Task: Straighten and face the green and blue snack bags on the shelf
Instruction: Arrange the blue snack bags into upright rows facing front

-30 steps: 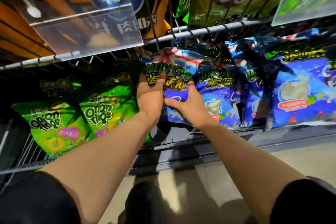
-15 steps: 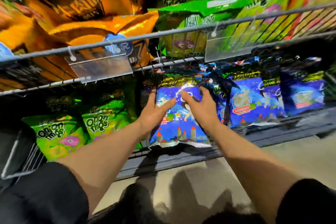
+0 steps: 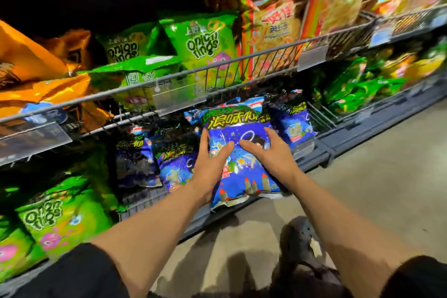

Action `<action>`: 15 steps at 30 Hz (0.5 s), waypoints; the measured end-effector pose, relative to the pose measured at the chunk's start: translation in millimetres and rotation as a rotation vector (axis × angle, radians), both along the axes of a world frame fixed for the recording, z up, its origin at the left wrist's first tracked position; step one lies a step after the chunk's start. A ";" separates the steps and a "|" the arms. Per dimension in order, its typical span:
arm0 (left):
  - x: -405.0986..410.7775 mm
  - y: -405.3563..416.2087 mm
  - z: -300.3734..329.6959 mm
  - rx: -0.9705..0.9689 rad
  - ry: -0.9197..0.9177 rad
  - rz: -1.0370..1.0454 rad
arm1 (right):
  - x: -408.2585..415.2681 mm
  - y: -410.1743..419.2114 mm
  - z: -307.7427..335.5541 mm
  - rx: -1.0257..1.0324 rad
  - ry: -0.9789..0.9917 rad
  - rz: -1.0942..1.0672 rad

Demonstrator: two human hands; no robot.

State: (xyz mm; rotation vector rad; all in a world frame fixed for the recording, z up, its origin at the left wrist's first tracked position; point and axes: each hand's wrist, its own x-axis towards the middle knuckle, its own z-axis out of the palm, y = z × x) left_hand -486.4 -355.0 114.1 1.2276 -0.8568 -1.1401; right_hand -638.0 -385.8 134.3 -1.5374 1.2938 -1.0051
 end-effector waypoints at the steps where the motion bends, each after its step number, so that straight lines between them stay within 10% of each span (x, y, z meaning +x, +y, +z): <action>1: -15.9 -9.8 -0.6 -0.012 -0.020 -0.002 | -13.0 -4.3 -1.1 -0.018 0.026 -0.077; 15: -128.7 -171.3 -20.2 -0.012 -0.261 0.148 | -83.9 -144.3 -41.3 -0.027 0.271 -0.401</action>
